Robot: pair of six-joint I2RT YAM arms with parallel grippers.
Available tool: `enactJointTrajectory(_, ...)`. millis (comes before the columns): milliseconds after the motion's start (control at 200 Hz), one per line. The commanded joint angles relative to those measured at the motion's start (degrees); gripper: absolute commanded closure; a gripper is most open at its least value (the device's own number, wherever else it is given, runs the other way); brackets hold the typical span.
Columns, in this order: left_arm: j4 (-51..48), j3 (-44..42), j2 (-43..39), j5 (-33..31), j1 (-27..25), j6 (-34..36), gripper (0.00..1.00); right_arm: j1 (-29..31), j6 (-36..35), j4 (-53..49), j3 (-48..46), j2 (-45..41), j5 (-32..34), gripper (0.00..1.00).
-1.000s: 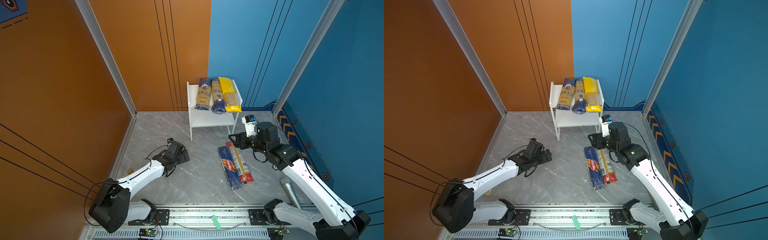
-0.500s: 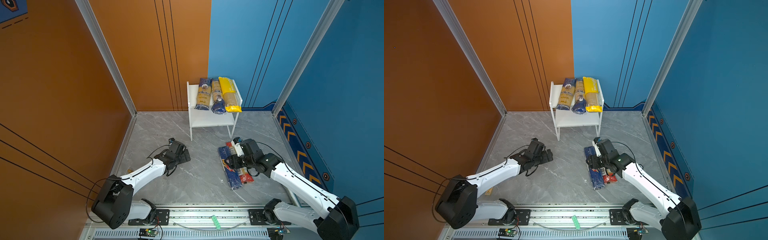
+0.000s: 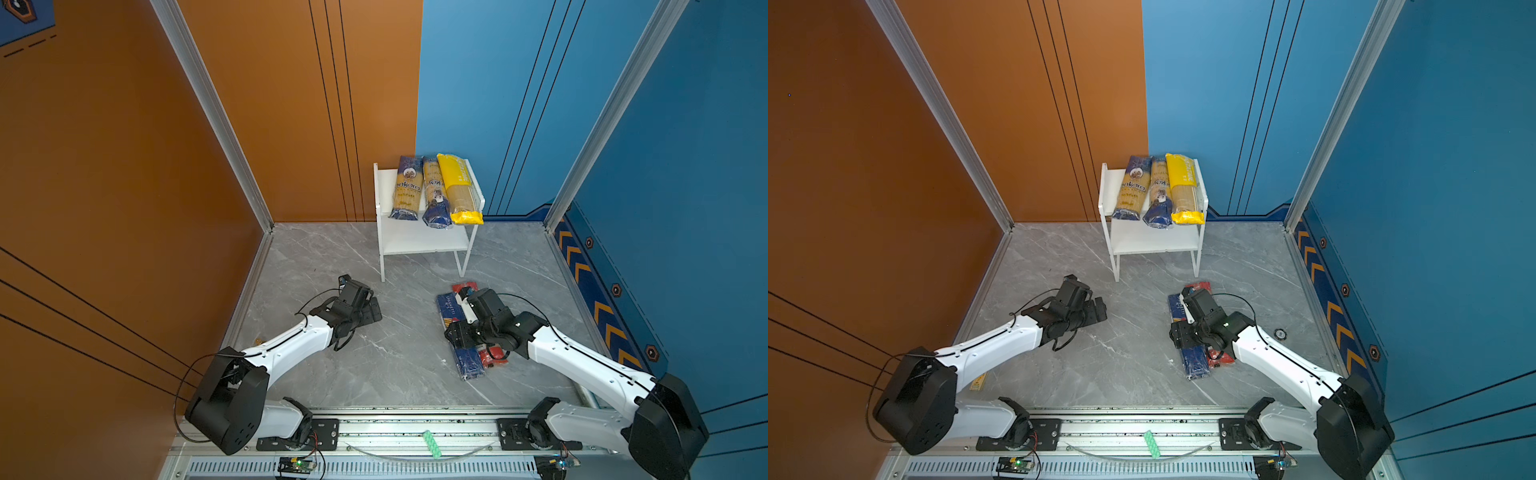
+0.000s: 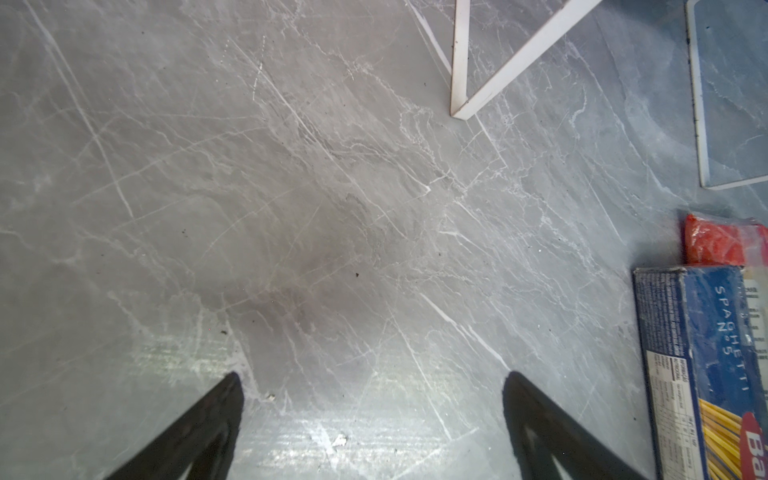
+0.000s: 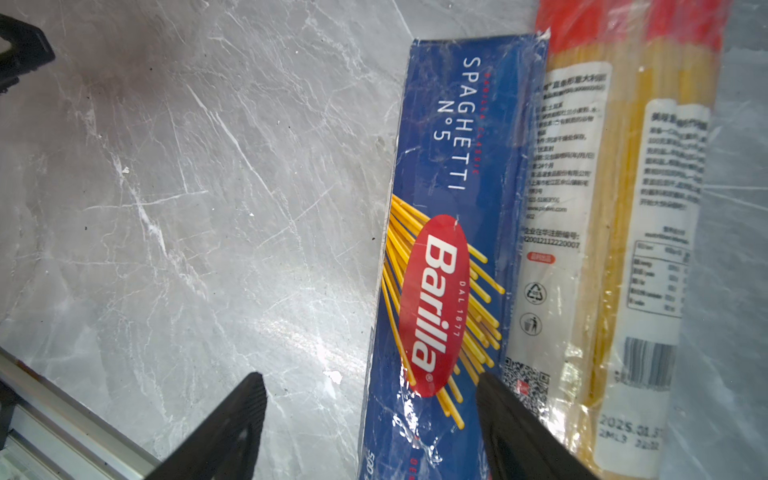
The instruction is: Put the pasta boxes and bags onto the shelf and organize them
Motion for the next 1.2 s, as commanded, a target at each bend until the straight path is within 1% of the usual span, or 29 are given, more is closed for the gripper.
enactJointTrajectory(0,-0.8,1.3,0.3,0.8,-0.3,-0.3,0.02,0.8,0.6,-1.6,-1.3,1.0,3.5,0.22)
enactJointTrajectory(290,-0.6,1.5,1.1,1.2,-0.4,-0.3,0.02,1.8,2.7,-4.2,-4.1,0.7,6.6,0.22)
enactJointTrajectory(466,-0.4,1.6,1.5,1.5,-0.6,-0.3,0.02,1.9,3.3,-3.9,-5.0,2.6,5.4,0.21)
enactJointTrajectory(691,-0.5,1.0,1.0,1.2,-0.7,-0.3,0.02,2.9,4.0,-0.3,-5.1,7.9,4.3,0.21)
enactJointTrajectory(826,-0.5,0.9,0.8,0.9,-0.6,-0.3,0.02,3.5,4.1,1.8,-3.8,12.0,4.1,0.21)
enactJointTrajectory(846,-0.5,0.8,0.8,0.9,-0.6,-0.3,0.02,5.1,4.1,2.2,-3.5,12.7,4.1,0.21)
enactJointTrajectory(971,-0.5,0.9,0.8,1.0,-0.6,-0.3,0.02,6.2,4.2,4.6,-0.8,16.9,3.3,0.21)
enactJointTrajectory(1197,-1.0,0.5,0.1,0.7,-0.4,-0.2,0.02,7.6,3.5,6.5,7.8,26.1,3.2,0.22)
